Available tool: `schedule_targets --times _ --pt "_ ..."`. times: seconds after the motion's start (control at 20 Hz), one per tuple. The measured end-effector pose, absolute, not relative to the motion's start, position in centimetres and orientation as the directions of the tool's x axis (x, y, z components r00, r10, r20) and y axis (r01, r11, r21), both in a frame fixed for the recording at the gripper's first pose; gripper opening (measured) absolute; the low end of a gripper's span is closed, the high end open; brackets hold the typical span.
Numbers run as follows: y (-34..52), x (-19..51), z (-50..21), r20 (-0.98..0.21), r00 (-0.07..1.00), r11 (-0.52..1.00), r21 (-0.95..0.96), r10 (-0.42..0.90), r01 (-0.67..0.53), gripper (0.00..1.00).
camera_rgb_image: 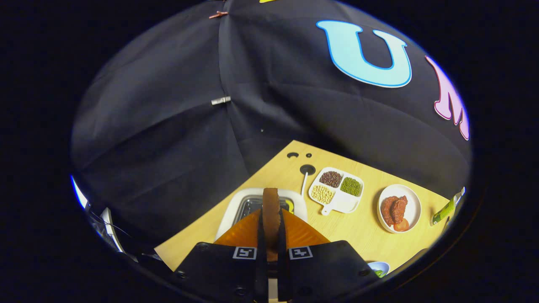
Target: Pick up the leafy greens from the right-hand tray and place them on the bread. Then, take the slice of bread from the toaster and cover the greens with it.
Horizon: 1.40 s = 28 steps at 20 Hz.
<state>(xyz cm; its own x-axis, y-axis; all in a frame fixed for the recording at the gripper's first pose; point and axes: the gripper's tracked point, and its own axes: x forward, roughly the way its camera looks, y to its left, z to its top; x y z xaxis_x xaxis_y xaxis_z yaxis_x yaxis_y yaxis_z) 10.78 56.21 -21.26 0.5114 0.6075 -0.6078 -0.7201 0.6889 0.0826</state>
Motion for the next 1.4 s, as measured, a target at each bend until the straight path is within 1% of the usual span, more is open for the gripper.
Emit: schedule_targets --times 0.25,0.35,0.5,0.65,0.85,1.0,1.2,1.4 --pt "54.5 11.6 -14.6 -0.53 0.527 0.684 0.144 0.664 -0.715 0.13" --pt "53.3 11.5 -13.1 -0.514 0.527 0.683 0.173 0.677 -0.709 0.13" --pt "49.8 12.1 -11.4 -0.489 0.56 0.705 0.176 0.669 -0.687 0.13" --pt "45.8 13.0 -11.3 -0.478 0.575 0.721 0.206 0.664 -0.662 0.13" --pt "39.0 13.4 -13.8 -0.504 0.591 0.758 0.232 0.629 -0.609 0.13" --pt "35.5 11.7 -17.9 -0.55 0.554 0.769 0.31 0.625 -0.56 0.13" --pt "30.8 10.8 -24.0 -0.613 0.536 0.805 0.333 0.58 -0.491 0.13" --pt "27.8 10.1 -28.4 -0.655 0.503 0.822 0.387 0.564 -0.417 0.13"
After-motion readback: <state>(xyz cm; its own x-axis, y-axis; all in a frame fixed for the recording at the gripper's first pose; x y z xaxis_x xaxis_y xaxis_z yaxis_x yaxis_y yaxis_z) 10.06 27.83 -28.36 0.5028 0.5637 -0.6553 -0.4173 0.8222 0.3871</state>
